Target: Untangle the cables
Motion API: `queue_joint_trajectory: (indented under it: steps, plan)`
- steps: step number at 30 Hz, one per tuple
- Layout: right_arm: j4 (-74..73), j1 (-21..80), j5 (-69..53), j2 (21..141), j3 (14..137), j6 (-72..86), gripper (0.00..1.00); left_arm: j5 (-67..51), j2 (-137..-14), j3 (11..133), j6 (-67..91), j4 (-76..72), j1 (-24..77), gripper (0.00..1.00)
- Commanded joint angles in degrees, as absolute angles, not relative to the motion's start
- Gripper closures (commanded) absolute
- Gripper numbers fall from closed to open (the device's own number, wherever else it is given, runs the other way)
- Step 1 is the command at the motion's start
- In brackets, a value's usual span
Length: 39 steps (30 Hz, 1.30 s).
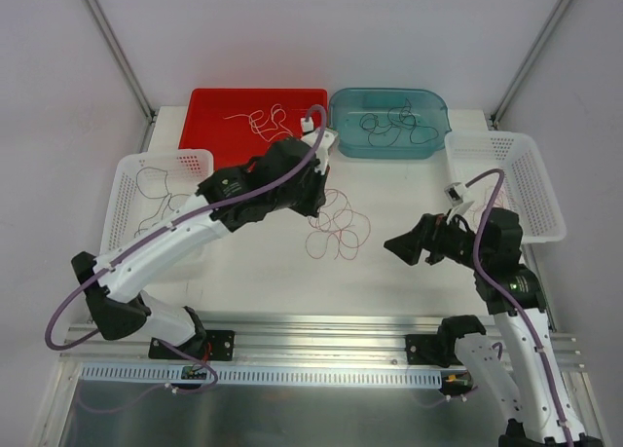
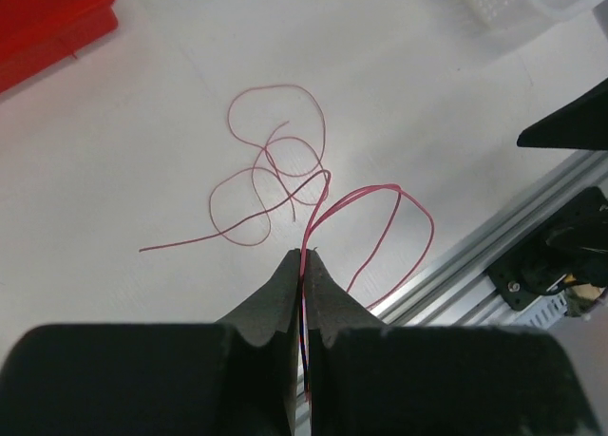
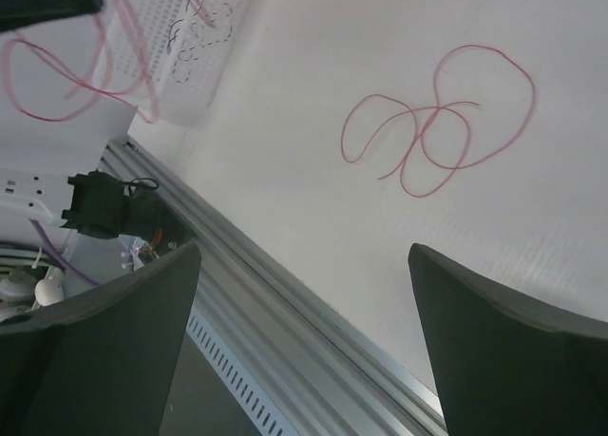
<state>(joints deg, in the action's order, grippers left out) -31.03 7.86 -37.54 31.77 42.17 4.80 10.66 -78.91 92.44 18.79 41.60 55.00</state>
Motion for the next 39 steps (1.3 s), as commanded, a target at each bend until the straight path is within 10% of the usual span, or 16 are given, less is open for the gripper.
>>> queue_joint_trajectory:
  steps: [1, 25, 28, 35, 39]
  plan:
    - [-22.6, 10.4, -44.1, 35.1, 45.0, 5.0, 0.04, 5.5, -81.9, 91.2, 15.2, 41.9, 54.8, 1.0]
    - [-10.6, 30.9, -50.2, 56.3, 55.1, -7.0, 0.18, -16.8, -73.6, 79.0, 0.5, 29.8, 57.5, 1.0]
    - [-9.2, 31.4, -50.6, 56.6, 54.4, -6.2, 0.3, -18.8, -72.0, 77.0, 0.7, 27.7, 57.5, 1.0]
    - [-9.2, 31.3, -51.4, 55.5, 54.0, -5.5, 0.99, -17.8, -70.4, 74.1, 1.8, 25.8, 57.4, 1.0]
    - [-11.4, 31.4, -50.4, 55.0, 54.3, -6.5, 0.99, -15.0, -69.7, 73.5, 2.5, 25.1, 57.4, 0.96]
